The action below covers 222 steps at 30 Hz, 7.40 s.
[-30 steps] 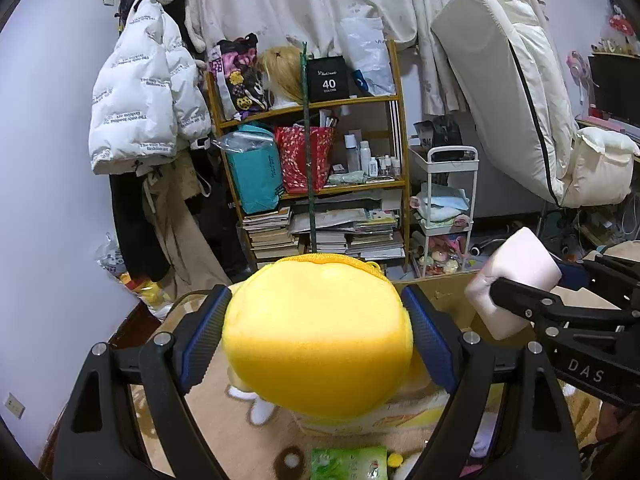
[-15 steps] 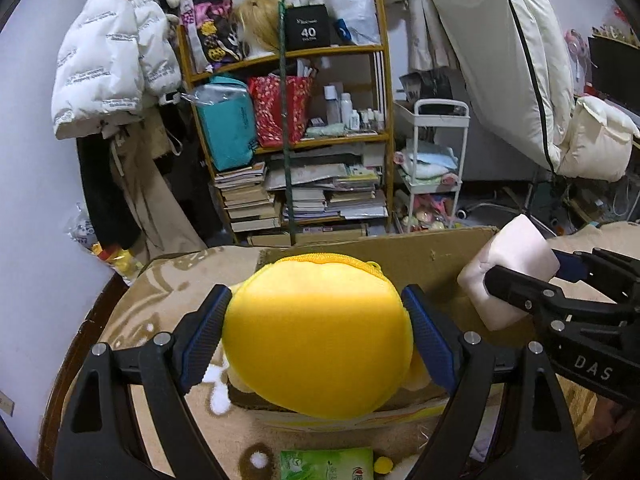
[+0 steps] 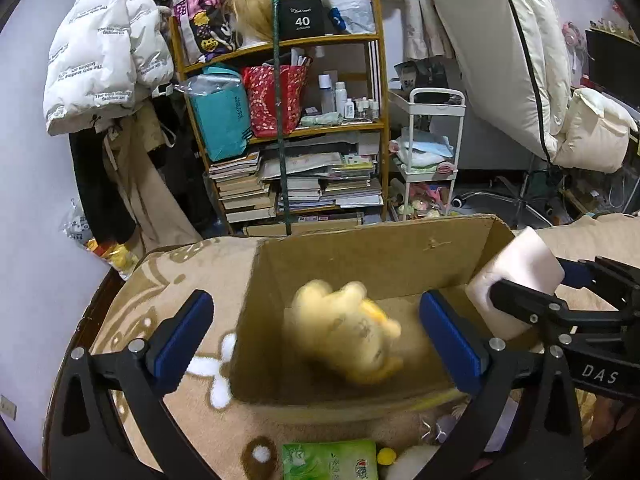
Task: Organize soft objects
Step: 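Open left gripper dropping yellow plush into box while right gripper releases cushion inside, then withdraw both open grippers from the box back toward the remaining items, then move left gripper to green tissue pack while right gripper grasps white-haired plush doll, then grasp and lift green tissue pack with left gripper while right gripper lifts doll, then carry green pack over box and release with left gripper while right gripper drops doll in, then withdraw both open grippers from the box, then grasp pink bear plush with left gripper while right gripper grasps black Face tissue pack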
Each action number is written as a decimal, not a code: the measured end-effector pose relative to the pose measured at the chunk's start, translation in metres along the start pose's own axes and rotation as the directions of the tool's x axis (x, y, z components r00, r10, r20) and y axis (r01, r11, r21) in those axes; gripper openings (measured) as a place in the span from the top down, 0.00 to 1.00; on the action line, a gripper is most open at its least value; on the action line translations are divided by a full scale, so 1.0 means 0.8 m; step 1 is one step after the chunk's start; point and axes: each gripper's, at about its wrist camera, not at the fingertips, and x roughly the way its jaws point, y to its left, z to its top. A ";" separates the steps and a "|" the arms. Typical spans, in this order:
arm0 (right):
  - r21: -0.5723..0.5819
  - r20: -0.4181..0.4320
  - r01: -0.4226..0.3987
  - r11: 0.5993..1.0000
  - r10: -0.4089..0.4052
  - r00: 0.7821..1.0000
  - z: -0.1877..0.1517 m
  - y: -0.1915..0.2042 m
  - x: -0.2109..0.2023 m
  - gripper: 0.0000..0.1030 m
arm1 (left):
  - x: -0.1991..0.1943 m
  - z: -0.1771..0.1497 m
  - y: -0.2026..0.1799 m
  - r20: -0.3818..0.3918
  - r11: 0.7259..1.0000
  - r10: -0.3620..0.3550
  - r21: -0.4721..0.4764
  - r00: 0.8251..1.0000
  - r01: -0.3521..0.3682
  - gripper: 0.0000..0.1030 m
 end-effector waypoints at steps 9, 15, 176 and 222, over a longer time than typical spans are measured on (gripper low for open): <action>0.006 0.068 -0.001 1.000 0.001 0.998 -0.001 0.002 -0.039 0.03 | -0.025 -0.008 0.016 -0.007 0.999 0.044 -0.013 0.999 -0.044 0.01; 0.008 0.067 0.004 1.000 -0.005 0.998 -0.010 0.003 -0.059 0.03 | -0.044 -0.019 0.028 -0.030 0.997 0.070 -0.020 0.997 -0.070 0.01; 0.033 0.147 -0.092 0.995 0.087 0.985 0.003 -0.001 -0.027 0.44 | 0.004 -0.013 -0.008 0.031 0.999 -0.037 -0.019 0.999 0.037 0.29; 0.132 -0.129 0.054 0.990 -0.037 0.991 -0.095 0.002 -0.119 0.03 | -0.131 -0.096 -0.017 -0.135 0.999 -0.036 -0.036 0.990 0.031 0.02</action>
